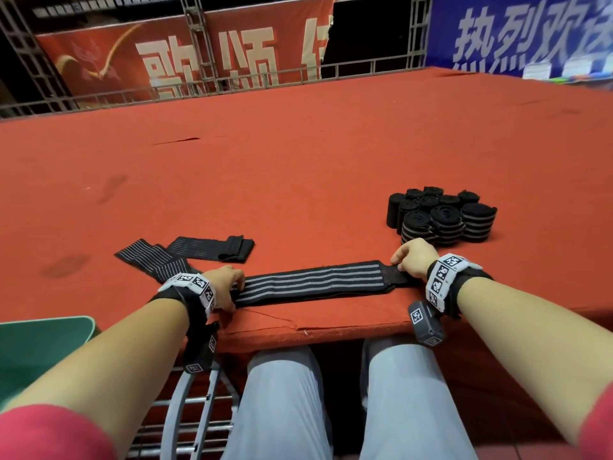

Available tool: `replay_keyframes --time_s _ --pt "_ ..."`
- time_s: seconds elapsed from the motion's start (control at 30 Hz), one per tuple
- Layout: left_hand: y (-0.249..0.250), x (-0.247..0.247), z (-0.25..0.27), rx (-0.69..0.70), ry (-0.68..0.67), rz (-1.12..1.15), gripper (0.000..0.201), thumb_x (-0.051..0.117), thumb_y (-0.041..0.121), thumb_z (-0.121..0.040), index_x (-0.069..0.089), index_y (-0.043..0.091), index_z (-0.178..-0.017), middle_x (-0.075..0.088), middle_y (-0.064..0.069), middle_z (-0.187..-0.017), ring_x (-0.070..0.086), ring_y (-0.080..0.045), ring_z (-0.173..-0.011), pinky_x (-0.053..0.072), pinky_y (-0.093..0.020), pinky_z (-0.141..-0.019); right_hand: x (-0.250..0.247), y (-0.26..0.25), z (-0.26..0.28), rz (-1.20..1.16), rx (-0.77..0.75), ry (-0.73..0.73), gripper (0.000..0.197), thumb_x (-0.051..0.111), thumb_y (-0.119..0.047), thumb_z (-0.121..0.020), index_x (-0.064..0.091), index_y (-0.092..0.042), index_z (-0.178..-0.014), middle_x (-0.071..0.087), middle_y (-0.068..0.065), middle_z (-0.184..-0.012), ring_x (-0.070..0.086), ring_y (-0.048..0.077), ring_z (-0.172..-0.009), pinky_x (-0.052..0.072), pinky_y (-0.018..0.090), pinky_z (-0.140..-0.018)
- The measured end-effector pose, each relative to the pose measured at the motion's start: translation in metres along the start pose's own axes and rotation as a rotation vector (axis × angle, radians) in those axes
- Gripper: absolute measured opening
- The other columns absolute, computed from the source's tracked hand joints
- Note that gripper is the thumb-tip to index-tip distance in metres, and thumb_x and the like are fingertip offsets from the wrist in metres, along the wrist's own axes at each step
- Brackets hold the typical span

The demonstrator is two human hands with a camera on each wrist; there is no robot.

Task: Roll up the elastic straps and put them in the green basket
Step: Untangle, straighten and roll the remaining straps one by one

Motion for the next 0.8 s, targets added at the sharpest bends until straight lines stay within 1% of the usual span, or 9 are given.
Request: replay_keyframes --time_s 0.13,0.23,0.37,0.47,0.57,0.63,0.7,0.73,0.8 --pt "0.002 -0.001 -0.002 0.011 -0.028 -0.036 0.054 0.085 0.027 -0.068 0.056 0.027 -0.113 0.048 0.001 -0.123 0.058 -0.022 -0.105 0.048 -0.03 -0.078 0.0 -0.001 0.002 0.036 0.001 0.0 0.035 0.066 0.008 -0.082 0.072 -0.024 -0.07 0.072 0.0 -0.087 0.066 0.019 -0.09 0.048 0.025 -0.076" --pt "0.001 0.0 -0.005 0.012 -0.041 -0.027 0.054 0.086 0.026 -0.067 0.056 0.028 -0.111 0.046 0.001 -0.122 0.057 -0.021 -0.104 0.046 -0.03 -0.076 -0.001 -0.004 0.005 0.077 -0.004 0.005 0.035 0.06 0.009 -0.083 0.073 -0.022 -0.072 0.071 -0.001 -0.083 0.066 0.02 -0.088 0.048 0.026 -0.074" --pt "0.001 0.003 -0.009 0.029 -0.043 -0.015 0.056 0.086 0.024 -0.072 0.056 0.024 -0.118 0.045 0.001 -0.118 0.051 -0.017 -0.099 0.039 -0.026 -0.075 0.001 -0.01 0.007 0.149 -0.028 -0.033 0.037 0.054 0.006 -0.085 0.071 -0.025 -0.074 0.069 -0.003 -0.083 0.065 0.02 -0.086 0.051 0.028 -0.076" --pt "0.002 0.003 -0.01 0.044 -0.037 0.011 0.056 0.085 0.024 -0.072 0.055 0.024 -0.119 0.043 0.003 -0.113 0.05 -0.017 -0.097 0.041 -0.027 -0.077 0.001 -0.013 0.008 0.184 -0.043 -0.053 0.037 0.051 0.006 -0.086 0.071 -0.023 -0.078 0.063 -0.007 -0.078 0.063 0.021 -0.085 0.049 0.028 -0.073" --pt "0.002 0.003 -0.009 0.044 -0.035 0.011 0.058 0.085 0.025 -0.072 0.054 0.025 -0.12 0.045 0.002 -0.116 0.053 -0.019 -0.1 0.045 -0.03 -0.081 0.002 -0.015 0.009 0.221 -0.057 -0.061 0.036 0.049 0.006 -0.087 0.071 -0.023 -0.083 0.06 -0.006 -0.082 0.059 0.02 -0.083 0.044 0.026 -0.07" --pt "0.004 0.003 -0.008 0.045 -0.037 -0.008 0.058 0.085 0.026 -0.073 0.053 0.027 -0.122 0.046 0.0 -0.121 0.055 -0.022 -0.107 0.042 -0.029 -0.073 0.004 -0.016 0.008 0.231 -0.064 -0.06 0.035 0.05 0.007 -0.086 0.07 -0.022 -0.083 0.061 -0.002 -0.087 0.058 0.02 -0.083 0.043 0.025 -0.071" --pt "0.005 0.002 -0.006 0.046 -0.035 -0.026 0.058 0.084 0.028 -0.074 0.053 0.028 -0.123 0.045 0.001 -0.123 0.054 -0.022 -0.113 0.033 -0.027 -0.064 0.006 -0.015 0.009 0.254 -0.069 -0.06 0.033 0.052 0.007 -0.085 0.07 -0.021 -0.084 0.062 -0.001 -0.09 0.058 0.02 -0.083 0.044 0.025 -0.072" --pt "0.006 0.001 -0.006 0.05 -0.032 -0.018 0.058 0.084 0.028 -0.073 0.053 0.028 -0.122 0.045 0.001 -0.123 0.053 -0.021 -0.113 0.034 -0.027 -0.065 0.007 -0.016 0.009 0.267 -0.071 -0.054 0.032 0.053 0.006 -0.085 0.07 -0.021 -0.084 0.063 0.0 -0.093 0.058 0.021 -0.084 0.045 0.026 -0.072" --pt "0.009 -0.001 -0.005 0.064 -0.022 0.025 0.059 0.086 0.028 -0.07 0.055 0.027 -0.12 0.047 0.0 -0.124 0.053 -0.02 -0.108 0.041 -0.028 -0.076 0.009 -0.017 0.01 0.284 -0.07 -0.05 0.029 0.054 0.003 -0.083 0.07 -0.022 -0.085 0.067 0.003 -0.099 0.061 0.023 -0.088 0.049 0.028 -0.076"
Point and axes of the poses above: each hand's wrist, its own z-axis away from the middle knuckle, its own x-axis out of the palm, y = z × x, the point moved 8 cm from there along -z, towards the middle knuckle
